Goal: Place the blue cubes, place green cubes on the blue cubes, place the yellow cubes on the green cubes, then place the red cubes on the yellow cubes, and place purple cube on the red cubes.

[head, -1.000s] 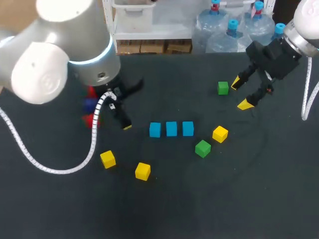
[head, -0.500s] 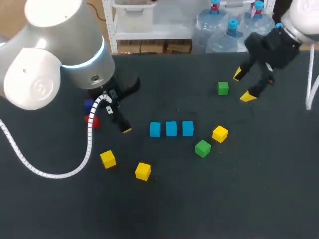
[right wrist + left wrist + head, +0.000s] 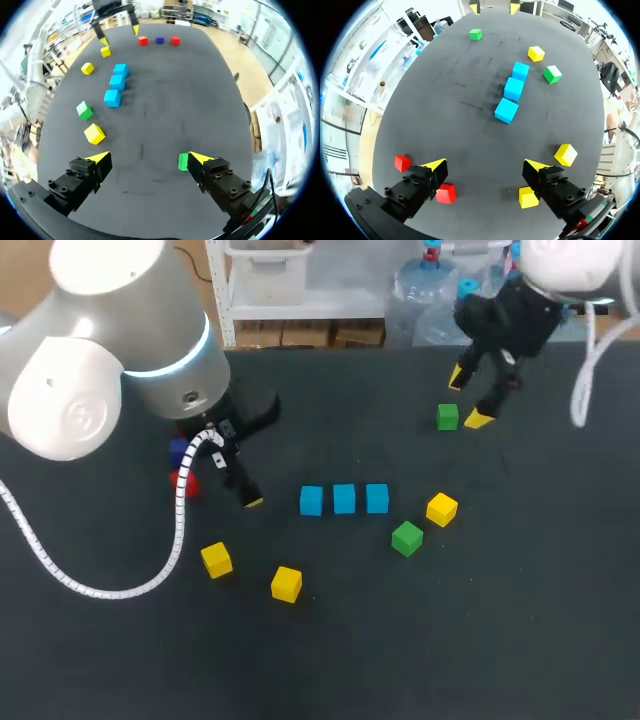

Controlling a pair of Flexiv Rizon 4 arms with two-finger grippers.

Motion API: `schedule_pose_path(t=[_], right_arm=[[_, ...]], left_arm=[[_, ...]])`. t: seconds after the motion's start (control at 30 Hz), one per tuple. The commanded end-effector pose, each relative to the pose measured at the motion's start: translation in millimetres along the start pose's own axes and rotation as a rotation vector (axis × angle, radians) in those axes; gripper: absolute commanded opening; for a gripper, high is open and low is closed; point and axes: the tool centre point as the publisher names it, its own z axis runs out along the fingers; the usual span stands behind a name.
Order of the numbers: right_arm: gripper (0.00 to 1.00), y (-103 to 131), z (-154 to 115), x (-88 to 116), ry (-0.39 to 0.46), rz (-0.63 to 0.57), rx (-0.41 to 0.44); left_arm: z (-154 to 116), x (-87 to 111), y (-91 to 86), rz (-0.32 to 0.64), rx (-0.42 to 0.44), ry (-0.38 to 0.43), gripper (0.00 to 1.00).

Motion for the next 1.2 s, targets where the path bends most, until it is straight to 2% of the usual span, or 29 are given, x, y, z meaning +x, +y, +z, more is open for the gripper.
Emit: schedule_pose_path(t=[0.03,0.17,0.3,0.63,0.73,0.9,1.2], right_arm=[[1.00,-30.7,11.4,5.6,0.040,0.056,-0.147],[1.00,-28.8,12.9,9.6,0.076,0.129,-0.117],[1.00,-32.3,16.4,9.1,0.121,0.148,-0.093],[1.00,-37.5,36.8,27.9,0.104,0.173,-0.081],[1.00,-37.4,38.6,31.7,0.085,0.165,-0.077],[1.00,-39.8,37.6,31.0,0.074,0.057,-0.071],[1.00,-36.4,47.2,28.6,0.102,0.043,-0.084]], left_arm=[[-0.2,0.9,0.6,0.002,0.003,-0.003,1.00],[-0.2,0.9,0.6,0.002,0.003,-0.003,1.00],[-0.2,0.9,0.6,0.002,0.003,-0.003,1.00],[-0.2,0.9,0.6,0.002,0.003,-0.003,1.00],[-0.2,0.9,0.6,0.002,0.003,-0.003,1.00],[-0.2,0.9,0.6,0.002,0.003,-0.003,1.00],[-0.2,0.9,0.6,0.002,0.003,-0.003,1.00]])
